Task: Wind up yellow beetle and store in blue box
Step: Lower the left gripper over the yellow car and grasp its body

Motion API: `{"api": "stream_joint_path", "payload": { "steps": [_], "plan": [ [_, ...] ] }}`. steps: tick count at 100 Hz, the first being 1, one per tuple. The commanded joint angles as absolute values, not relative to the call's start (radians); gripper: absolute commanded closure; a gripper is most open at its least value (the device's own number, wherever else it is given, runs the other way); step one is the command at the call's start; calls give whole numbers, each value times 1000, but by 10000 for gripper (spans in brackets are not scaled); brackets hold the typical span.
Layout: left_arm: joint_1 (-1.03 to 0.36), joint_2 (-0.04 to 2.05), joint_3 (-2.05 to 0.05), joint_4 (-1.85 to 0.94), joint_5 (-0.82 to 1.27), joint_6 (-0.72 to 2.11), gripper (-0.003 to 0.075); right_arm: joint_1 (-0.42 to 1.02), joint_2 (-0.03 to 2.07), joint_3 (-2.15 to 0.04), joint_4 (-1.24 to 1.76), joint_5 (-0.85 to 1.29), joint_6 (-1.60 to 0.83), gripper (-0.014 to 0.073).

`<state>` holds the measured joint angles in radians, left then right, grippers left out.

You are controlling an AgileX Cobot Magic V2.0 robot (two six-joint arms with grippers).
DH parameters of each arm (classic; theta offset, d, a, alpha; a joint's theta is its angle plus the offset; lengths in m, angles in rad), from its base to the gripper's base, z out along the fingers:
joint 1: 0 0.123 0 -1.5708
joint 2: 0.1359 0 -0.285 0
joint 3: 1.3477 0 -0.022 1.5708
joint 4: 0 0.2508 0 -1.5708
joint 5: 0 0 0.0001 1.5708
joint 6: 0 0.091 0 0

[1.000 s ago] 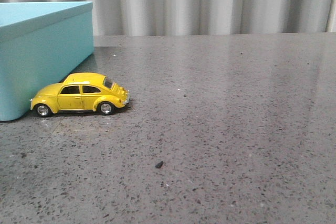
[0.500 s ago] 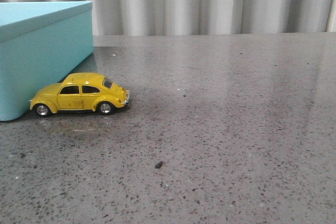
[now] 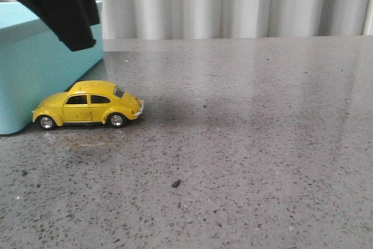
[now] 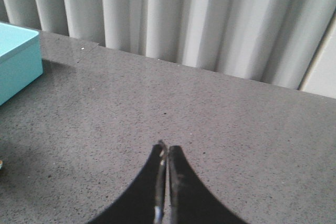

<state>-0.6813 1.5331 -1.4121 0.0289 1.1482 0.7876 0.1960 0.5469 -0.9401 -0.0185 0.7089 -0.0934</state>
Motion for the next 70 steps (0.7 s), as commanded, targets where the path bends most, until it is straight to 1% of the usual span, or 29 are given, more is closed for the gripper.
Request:
{"api": "stream_joint_path", "payload": {
  "steps": [1, 8, 13, 43, 70],
  "plan": [
    [-696, 1533, -1472, 61, 1124, 761, 292, 211, 555, -957, -20, 613, -106, 635],
    [-696, 1550, -1474, 68, 1114, 758, 215, 218, 555, -954, -20, 611, -106, 635],
    [-696, 1559, -1474, 68, 1114, 758, 195, 222, 555, -950, -20, 611, -106, 635],
    [-685, 1644, -1474, 49, 1191, 782, 195, 232, 555, -948, -20, 613, -106, 635],
    [-660, 1703, -1474, 36, 1182, 782, 195, 253, 555, -948, -20, 613, -106, 635]
  ]
}}
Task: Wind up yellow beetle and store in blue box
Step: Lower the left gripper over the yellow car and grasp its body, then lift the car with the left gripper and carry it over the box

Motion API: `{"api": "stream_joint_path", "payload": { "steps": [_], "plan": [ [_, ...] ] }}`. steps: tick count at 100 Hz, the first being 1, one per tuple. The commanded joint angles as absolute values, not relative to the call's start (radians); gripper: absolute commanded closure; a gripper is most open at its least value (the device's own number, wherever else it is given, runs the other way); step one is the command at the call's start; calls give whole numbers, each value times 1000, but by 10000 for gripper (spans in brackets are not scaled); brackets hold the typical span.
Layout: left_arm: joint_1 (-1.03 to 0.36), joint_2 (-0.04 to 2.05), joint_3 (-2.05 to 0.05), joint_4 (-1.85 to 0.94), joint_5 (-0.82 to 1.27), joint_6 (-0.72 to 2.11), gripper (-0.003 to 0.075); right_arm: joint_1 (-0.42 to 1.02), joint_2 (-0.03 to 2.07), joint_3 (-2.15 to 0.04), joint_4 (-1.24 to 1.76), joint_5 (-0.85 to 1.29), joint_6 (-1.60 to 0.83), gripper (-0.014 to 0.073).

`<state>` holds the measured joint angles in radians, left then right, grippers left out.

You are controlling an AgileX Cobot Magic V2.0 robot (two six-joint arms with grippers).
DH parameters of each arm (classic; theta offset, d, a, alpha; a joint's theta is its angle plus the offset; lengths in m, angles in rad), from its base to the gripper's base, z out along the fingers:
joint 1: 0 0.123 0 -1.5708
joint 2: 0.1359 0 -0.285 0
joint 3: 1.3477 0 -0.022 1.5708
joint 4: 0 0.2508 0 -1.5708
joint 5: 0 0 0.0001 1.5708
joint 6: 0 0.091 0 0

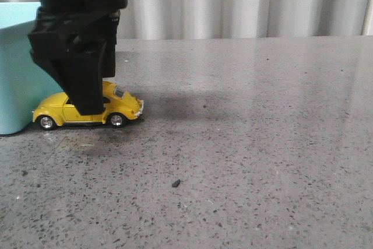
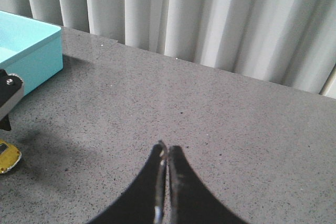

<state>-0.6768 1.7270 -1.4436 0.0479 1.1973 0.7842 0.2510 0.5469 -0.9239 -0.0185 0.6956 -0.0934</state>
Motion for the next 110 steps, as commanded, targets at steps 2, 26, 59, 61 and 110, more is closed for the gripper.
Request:
{"api": "stream_joint_path", "payload": {
  "steps": [2, 26, 59, 61, 110],
  "plan": [
    [-657, 1706, -1474, 32, 1182, 782, 195, 253, 555, -948, -20, 613, -106, 635],
    [-607, 1713, -1474, -32, 1172, 782, 249, 253, 555, -948, -20, 615, -106, 635],
    [-593, 1713, -1474, -87, 1170, 784, 573, 253, 555, -948, -20, 613, -106, 635],
    [-593, 1713, -1474, -87, 1169, 784, 585, 253, 555, -948, -20, 613, -106, 635],
    [-593, 1661, -1782, -164, 1159, 784, 640, 253, 555, -948, -18, 611, -106, 635]
  ]
}}
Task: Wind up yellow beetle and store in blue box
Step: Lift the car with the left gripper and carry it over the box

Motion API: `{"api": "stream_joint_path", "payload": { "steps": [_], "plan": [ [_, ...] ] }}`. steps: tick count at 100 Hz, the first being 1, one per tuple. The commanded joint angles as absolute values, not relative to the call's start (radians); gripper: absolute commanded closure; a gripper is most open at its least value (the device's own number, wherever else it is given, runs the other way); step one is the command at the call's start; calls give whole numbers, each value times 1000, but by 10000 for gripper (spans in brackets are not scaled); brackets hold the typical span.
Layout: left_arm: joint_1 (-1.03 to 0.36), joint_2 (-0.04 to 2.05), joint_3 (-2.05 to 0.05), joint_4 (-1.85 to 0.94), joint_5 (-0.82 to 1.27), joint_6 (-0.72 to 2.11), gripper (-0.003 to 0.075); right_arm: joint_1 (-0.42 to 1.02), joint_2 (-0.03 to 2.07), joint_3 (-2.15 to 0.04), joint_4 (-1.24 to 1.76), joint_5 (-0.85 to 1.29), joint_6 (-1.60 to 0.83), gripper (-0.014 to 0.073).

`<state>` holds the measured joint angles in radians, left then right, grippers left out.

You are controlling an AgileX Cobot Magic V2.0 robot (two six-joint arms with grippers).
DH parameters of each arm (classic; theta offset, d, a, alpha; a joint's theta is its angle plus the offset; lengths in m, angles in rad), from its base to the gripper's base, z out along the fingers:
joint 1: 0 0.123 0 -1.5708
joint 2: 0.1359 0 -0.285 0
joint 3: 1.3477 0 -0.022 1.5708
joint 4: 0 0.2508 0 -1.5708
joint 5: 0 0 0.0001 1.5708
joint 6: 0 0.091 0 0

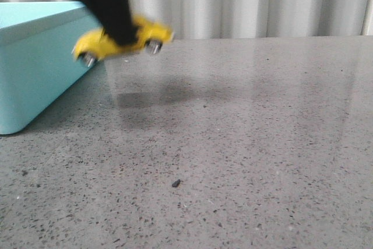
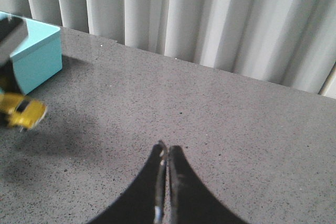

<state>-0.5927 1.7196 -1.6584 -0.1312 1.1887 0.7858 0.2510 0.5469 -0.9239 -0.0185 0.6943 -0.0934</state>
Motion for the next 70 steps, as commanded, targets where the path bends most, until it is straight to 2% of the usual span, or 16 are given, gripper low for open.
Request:
{"api": "stream_joint_path", "payload": {
  "steps": [1, 26, 52, 70],
  "plan": [
    [-593, 1661, -1801, -164, 1159, 784, 640, 253, 555, -948, -18, 611, -106, 635],
    [-510, 1661, -2012, -23, 1162, 752, 640, 253, 555, -948, -18, 611, -106, 635],
    [-243, 1659, -2017, -49, 1245, 599, 640, 253, 555, -948, -18, 611, -106, 635],
    [-32, 1678, -1973, -249, 1267, 558, 640, 253, 555, -948, -18, 609, -106, 635]
  ]
}}
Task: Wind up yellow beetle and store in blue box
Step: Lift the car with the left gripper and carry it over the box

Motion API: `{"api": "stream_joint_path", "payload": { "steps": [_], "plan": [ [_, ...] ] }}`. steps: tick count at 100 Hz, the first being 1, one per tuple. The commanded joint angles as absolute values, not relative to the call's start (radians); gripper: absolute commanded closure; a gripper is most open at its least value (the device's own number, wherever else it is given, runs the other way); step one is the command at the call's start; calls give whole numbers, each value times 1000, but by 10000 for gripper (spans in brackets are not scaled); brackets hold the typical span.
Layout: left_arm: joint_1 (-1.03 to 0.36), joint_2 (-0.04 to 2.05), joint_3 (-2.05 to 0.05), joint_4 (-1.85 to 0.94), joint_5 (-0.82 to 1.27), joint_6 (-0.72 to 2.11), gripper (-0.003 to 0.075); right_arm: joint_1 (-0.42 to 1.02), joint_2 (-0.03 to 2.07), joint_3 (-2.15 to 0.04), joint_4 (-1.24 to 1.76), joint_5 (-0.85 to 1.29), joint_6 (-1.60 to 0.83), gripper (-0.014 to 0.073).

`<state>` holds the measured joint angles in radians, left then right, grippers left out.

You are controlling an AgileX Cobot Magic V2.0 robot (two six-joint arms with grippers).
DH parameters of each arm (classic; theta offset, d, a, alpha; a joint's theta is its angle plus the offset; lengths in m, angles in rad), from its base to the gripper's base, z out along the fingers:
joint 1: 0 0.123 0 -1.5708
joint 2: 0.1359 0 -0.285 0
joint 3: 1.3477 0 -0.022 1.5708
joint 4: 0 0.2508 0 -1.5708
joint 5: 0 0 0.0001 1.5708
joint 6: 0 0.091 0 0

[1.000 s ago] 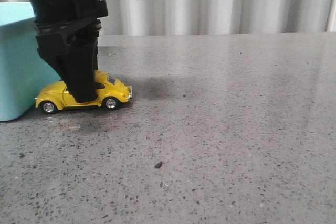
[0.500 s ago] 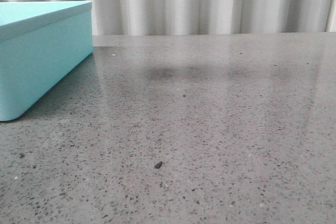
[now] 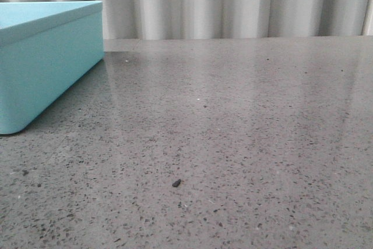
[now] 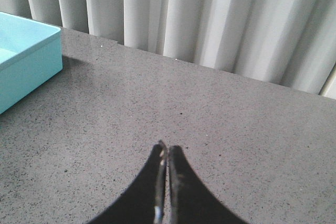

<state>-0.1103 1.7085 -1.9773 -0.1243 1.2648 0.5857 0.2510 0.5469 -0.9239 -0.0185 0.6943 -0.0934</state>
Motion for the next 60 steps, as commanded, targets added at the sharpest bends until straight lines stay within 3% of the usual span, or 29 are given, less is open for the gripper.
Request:
{"api": "stream_joint_path", "payload": {
  "steps": [1, 16, 48, 60],
  "plan": [
    [-26, 1681, -1968, -258, 1267, 558, 640, 253, 555, -948, -18, 609, -106, 635],
    [53, 1701, -1840, -407, 1260, 558, 640, 253, 555, -948, -18, 609, -106, 635],
    [55, 1745, -1653, -422, 1215, 558, 637, 253, 555, -948, -19, 609, -106, 635],
    [55, 1754, -1651, -413, 1202, 558, 570, 253, 555, -948, -19, 609, -106, 635]
  ]
}}
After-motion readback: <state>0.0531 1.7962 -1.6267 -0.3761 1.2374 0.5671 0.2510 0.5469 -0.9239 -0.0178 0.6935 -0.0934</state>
